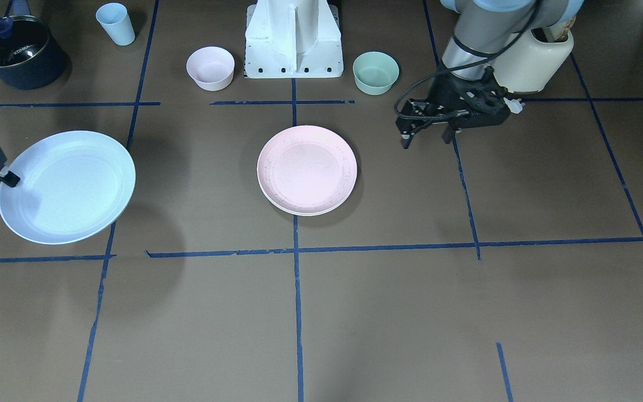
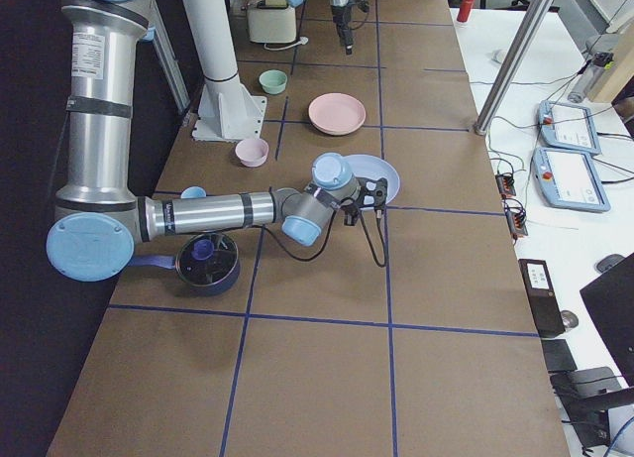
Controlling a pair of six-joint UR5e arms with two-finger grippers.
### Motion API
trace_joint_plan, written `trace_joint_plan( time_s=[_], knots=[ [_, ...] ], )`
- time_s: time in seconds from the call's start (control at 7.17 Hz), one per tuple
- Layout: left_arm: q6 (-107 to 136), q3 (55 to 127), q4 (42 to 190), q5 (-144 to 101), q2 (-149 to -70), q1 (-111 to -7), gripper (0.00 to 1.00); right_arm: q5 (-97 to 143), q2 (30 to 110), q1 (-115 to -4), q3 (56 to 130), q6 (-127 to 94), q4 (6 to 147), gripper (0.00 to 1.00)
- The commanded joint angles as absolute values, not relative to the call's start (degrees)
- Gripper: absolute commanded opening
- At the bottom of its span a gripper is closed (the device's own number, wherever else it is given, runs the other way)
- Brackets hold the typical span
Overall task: Stack three plates with pink and blue
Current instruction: 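Lift the light blue plate toward the pink plate while the left arm retracts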
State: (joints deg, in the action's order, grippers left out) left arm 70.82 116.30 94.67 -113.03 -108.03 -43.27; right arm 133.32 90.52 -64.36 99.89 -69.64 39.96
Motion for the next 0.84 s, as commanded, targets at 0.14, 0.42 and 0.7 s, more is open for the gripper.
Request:
trace_joint_plan(
  time_s=[0.14,0.42,0.7],
  knots=[
    [48.4,114.4,94.5,-124.0,-99.9,-55.2,1.0,131.3,80.2,-58.7,103.4,-74.3,52.1,0.0],
    [38.1,110.8,95.2,-130.5,-96.7,-62.4,1.0,122.3,73.7,-49.1,103.4,-83.0,53.5,0.0],
    [27.3,106.7,95.2,-130.8,-94.9,-67.8,1.0,112.1,67.1,-39.3,103.7,-87.2,60.9,0.0]
  ],
)
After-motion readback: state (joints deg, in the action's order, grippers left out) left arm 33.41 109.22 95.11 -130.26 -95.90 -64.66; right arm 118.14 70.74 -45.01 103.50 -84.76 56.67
